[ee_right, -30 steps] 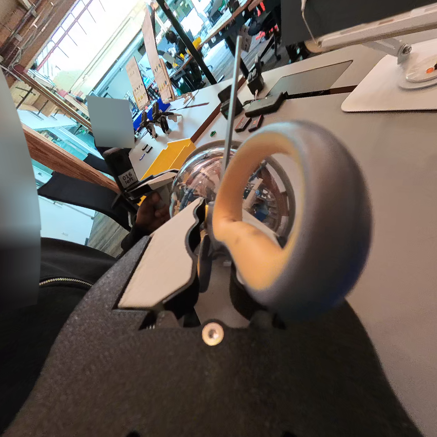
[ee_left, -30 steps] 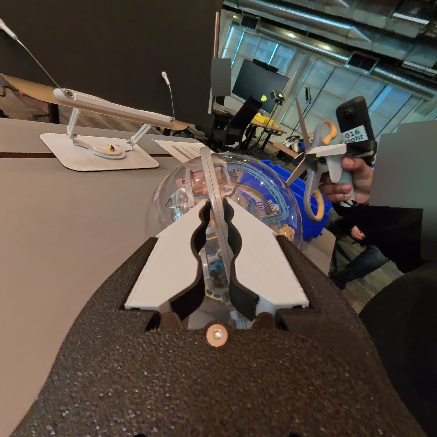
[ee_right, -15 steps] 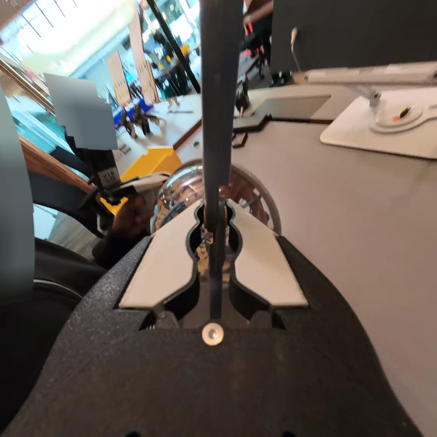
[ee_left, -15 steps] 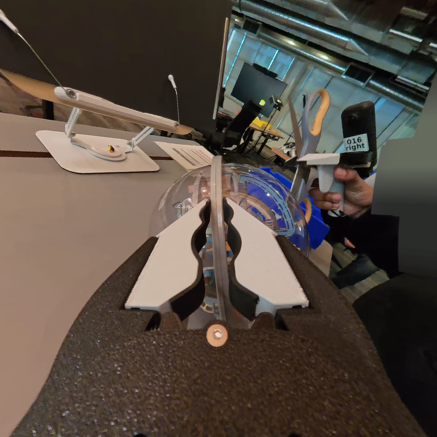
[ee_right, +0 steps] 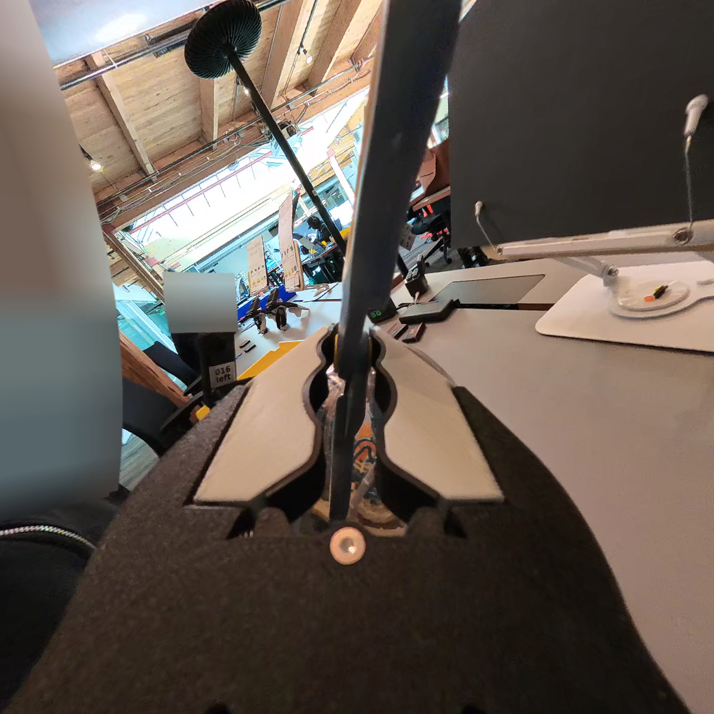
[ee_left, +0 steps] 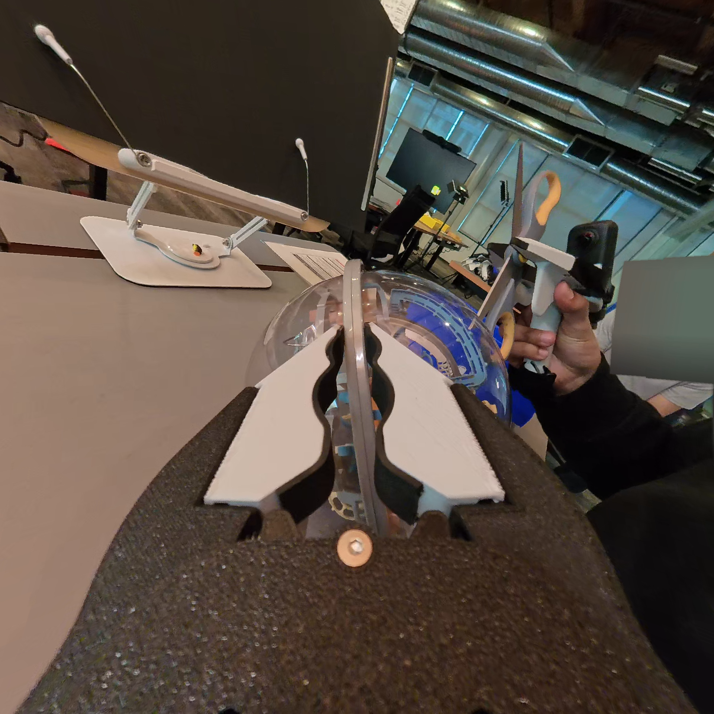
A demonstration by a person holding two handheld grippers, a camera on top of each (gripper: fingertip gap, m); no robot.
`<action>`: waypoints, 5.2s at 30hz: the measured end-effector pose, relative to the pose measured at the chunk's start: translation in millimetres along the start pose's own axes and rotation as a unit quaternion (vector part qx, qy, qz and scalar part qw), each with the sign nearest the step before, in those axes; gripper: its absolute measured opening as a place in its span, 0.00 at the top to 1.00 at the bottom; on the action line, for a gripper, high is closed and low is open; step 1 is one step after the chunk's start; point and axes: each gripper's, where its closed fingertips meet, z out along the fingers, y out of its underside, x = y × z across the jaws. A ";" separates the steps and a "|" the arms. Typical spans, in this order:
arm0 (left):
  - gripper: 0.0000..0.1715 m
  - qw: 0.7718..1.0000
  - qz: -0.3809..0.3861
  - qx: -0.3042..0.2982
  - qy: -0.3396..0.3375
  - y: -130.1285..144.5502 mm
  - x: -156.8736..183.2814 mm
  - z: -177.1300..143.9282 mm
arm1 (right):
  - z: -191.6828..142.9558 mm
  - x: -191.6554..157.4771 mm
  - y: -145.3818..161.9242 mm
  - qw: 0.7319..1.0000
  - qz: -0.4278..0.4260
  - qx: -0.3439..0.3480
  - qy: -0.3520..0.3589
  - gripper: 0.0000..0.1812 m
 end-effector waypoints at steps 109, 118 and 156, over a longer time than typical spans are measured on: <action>0.95 0.998 -0.014 0.028 0.055 -3.6 7.3 1.8 | -74.6 11.1 88.0 0.958 0.282 0.000 0.054 0.91; 0.95 0.999 -0.005 0.028 0.032 -4.2 0.4 -4.6 | -80.8 5.0 67.1 0.975 0.211 0.001 0.066 0.91; 0.95 0.999 0.026 0.023 0.015 -4.5 4.8 -3.1 | -62.0 5.6 67.3 0.989 0.073 -0.079 0.097 0.91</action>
